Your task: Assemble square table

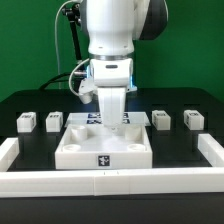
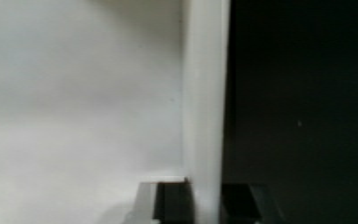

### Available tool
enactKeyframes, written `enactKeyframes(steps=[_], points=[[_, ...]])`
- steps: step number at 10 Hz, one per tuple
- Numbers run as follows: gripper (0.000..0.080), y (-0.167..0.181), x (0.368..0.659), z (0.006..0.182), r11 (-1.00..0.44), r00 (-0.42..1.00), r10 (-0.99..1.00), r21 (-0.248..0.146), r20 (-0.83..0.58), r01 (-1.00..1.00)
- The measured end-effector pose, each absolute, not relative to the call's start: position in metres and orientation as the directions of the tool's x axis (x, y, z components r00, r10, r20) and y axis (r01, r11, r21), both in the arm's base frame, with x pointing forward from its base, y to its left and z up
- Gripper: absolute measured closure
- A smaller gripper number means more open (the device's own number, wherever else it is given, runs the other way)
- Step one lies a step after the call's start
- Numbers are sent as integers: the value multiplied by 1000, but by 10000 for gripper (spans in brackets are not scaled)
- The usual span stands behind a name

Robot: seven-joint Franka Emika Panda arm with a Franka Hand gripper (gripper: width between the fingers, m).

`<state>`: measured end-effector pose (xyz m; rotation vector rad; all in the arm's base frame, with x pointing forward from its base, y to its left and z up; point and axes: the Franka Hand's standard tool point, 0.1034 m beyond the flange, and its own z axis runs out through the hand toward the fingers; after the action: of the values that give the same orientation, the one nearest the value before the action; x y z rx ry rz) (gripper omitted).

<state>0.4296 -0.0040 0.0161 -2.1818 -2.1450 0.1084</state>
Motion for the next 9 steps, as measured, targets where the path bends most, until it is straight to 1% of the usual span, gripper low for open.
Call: enactKeyframes(steps=[4,9], points=[[739,37,451,17,5,-5,1000,-83,3,997],[739,36,452,16,4,-4,1000,-78,5,997]])
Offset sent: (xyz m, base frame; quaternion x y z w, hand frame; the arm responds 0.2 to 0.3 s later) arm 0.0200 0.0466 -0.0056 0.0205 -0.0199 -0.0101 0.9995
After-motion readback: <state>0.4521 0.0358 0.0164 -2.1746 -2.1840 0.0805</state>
